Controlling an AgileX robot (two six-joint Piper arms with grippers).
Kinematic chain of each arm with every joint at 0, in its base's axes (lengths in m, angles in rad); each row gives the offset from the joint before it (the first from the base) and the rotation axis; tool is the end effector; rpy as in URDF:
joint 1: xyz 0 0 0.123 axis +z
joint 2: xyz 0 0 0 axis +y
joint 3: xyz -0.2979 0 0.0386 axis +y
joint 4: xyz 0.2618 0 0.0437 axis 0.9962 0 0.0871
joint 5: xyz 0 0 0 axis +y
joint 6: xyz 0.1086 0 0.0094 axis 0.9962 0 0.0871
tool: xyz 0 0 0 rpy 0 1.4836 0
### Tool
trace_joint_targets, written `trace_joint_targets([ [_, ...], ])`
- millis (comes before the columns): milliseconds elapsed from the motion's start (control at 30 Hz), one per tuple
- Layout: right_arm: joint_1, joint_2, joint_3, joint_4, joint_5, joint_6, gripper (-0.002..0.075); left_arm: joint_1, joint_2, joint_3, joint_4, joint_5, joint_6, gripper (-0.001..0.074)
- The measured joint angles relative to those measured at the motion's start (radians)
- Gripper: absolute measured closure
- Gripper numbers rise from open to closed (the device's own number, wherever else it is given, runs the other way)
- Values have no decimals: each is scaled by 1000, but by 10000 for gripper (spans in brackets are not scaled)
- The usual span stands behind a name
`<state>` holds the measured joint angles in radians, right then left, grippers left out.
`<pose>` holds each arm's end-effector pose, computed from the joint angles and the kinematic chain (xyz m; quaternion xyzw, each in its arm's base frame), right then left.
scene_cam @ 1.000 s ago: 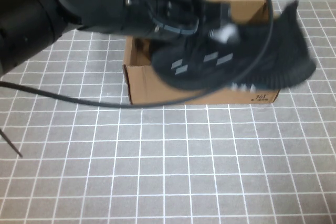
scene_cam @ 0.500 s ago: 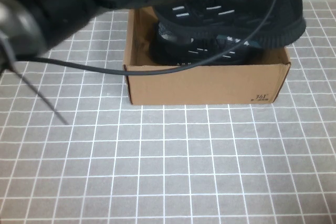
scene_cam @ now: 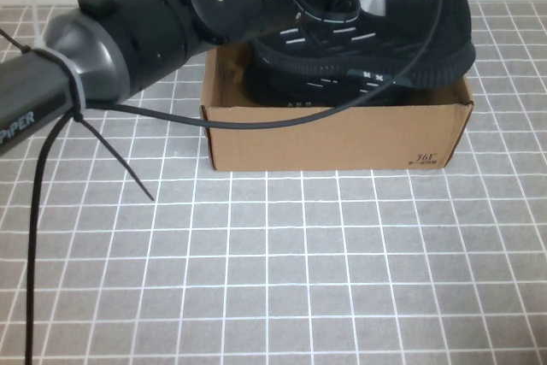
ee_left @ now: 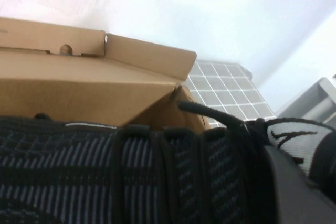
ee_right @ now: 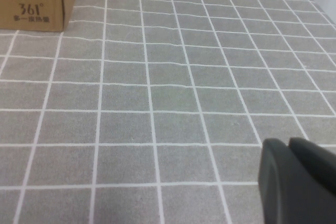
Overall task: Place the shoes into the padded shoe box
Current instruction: Place the shoe in the shoe box
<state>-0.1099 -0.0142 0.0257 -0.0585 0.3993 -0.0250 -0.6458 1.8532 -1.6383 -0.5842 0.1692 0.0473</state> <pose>0.0665 -0.0098 0.1634 0.0192 0.8114 -0.0642 0.5807 0.3850 -0.3029 0.3563 0.0740 0.7918 -0.3665 0.4830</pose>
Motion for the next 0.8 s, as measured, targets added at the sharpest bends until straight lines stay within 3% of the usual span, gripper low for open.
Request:
trace_joint_targets([
  [500, 0, 0, 0, -4, 0, 0, 734, 11, 18, 0, 78, -68, -9, 722],
  [633, 0, 0, 0, -4, 0, 0, 734, 34, 30, 0, 194, 0, -12, 722],
  [800, 0, 0, 0, -6, 0, 0, 734, 39, 29, 0, 471, 113, -115, 722],
])
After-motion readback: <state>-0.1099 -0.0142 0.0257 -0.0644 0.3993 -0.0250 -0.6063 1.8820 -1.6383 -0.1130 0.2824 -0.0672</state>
